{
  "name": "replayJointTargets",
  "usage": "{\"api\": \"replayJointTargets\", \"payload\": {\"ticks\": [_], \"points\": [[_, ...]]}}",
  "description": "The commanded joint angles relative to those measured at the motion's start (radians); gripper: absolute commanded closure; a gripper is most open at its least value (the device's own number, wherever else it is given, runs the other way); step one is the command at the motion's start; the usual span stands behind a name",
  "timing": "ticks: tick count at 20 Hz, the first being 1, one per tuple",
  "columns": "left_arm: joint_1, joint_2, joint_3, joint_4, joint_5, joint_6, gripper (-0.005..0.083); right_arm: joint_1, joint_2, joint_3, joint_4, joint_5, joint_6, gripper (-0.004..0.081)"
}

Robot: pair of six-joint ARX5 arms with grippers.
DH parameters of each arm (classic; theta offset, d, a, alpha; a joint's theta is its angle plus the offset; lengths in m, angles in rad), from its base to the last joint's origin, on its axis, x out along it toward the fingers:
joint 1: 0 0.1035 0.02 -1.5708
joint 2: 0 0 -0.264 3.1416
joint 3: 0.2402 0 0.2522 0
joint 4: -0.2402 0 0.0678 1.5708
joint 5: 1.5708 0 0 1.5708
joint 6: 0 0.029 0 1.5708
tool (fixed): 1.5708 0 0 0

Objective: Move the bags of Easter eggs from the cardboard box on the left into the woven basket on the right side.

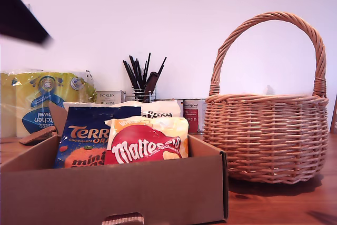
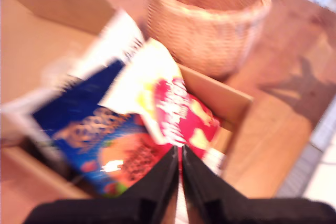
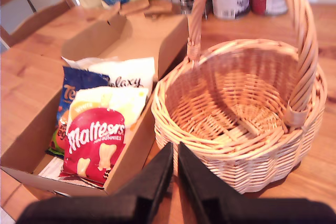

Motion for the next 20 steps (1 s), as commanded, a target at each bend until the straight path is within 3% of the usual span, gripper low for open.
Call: {"api": "replayJointTargets", "payload": {"ticks": [1,4,5,7,13,20], "points": [[0.002,0.048,-0.01,0.069,0.023,0.003,0.0573,0.005,-0.011,-0.014,0.02,-0.004,-0.003,0.0783],[0.002,0.163,-0.01,0.216,0.024,0.031,0.0162,0.005,-0.011,-0.014,0.022,-0.004,-0.003,0.0783],[0.002,0.2,-0.01,0.261,0.027,0.066,0.0124,0.005,-0.011,-0.014,0.022,-0.004,-0.003,0.0783],[-0.01,0.269,-0.01,0.315,0.029,0.118,0.0124,0.005,-0.011,-0.014,0.021,-0.005,-0.003,0.0783],[-0.018,0.461,-0.01,0.383,0.006,0.125,0.0125,0.005,-0.011,-0.014,0.024,-0.005,-0.003,0.0783],[-0.019,0.616,-0.01,0.5,0.117,0.099,0.0135,0.005,-0.011,-0.014,0.027,-0.004,-0.003,0.0783]]}}
